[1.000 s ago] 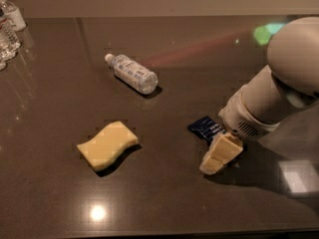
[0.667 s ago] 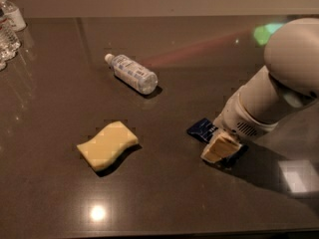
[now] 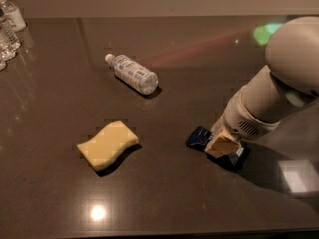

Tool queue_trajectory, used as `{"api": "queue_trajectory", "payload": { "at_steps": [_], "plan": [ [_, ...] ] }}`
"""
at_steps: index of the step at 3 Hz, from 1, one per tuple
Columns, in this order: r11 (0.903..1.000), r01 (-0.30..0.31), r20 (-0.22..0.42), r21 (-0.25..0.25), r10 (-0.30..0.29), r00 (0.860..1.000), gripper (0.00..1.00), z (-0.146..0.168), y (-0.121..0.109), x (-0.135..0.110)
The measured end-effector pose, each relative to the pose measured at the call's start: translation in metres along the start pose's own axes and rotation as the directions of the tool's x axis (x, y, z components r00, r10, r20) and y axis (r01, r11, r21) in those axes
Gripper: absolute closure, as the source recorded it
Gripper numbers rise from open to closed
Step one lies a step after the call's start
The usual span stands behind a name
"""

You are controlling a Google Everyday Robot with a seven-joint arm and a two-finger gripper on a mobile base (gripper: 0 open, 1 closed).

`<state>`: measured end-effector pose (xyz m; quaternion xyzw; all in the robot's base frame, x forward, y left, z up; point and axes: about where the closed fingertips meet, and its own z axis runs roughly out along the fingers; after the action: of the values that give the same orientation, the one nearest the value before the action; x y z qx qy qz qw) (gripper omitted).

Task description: Pick rxbar blueberry

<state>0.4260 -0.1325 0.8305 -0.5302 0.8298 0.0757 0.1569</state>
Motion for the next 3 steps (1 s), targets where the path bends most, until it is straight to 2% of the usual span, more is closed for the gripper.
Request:
{"api": "queue_trajectory", "payload": {
  "at_steps": [1,3],
  "plan": [
    [1.0000,-0.001,0.002,0.008,0.001,1.000,1.00,-0.007,-0.002,0.001],
    [0.9975,0.053,0.052,0.047,-0.056,0.997,1.00,-0.056,-0.014,-0.018]
  ]
}}
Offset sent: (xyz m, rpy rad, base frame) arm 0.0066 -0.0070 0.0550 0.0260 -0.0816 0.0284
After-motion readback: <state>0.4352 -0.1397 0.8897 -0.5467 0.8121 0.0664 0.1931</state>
